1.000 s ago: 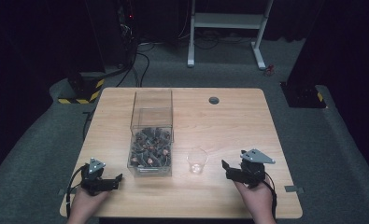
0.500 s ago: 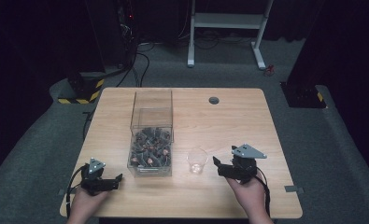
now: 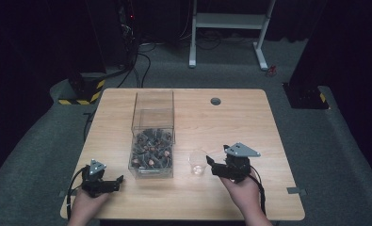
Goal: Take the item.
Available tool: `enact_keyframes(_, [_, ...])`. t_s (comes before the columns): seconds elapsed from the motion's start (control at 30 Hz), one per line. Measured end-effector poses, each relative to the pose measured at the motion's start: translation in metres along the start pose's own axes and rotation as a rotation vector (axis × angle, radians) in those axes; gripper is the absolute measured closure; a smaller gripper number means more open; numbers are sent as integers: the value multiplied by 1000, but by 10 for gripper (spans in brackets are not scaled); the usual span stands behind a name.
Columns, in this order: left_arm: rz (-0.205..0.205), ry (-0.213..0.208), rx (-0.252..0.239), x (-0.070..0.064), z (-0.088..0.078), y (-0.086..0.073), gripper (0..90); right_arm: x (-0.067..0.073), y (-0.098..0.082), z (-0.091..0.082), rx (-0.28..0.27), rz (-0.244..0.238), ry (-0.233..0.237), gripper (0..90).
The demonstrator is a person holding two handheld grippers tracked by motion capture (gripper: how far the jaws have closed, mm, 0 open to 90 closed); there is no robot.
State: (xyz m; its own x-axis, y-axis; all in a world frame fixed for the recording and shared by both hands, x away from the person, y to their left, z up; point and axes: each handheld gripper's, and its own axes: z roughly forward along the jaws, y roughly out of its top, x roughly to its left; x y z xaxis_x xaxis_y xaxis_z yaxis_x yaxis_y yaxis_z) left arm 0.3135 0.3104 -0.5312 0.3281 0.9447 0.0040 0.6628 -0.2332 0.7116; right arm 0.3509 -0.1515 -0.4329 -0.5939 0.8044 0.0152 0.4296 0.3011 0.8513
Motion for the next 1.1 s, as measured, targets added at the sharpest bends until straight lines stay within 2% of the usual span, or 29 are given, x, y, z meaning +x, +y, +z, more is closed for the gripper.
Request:
enact_keyframes(0.33, [0,0,0,0,0,0,19,12,7,7,-6,-12,40,206])
enact_keyframes(0.9, [0,0,0,0,0,0,19,30,19,18,-11,-59,62,221])
enact_keyframes(1.1, [1,0,0,0,0,0,19,36,24,22,-7,-59,71,220])
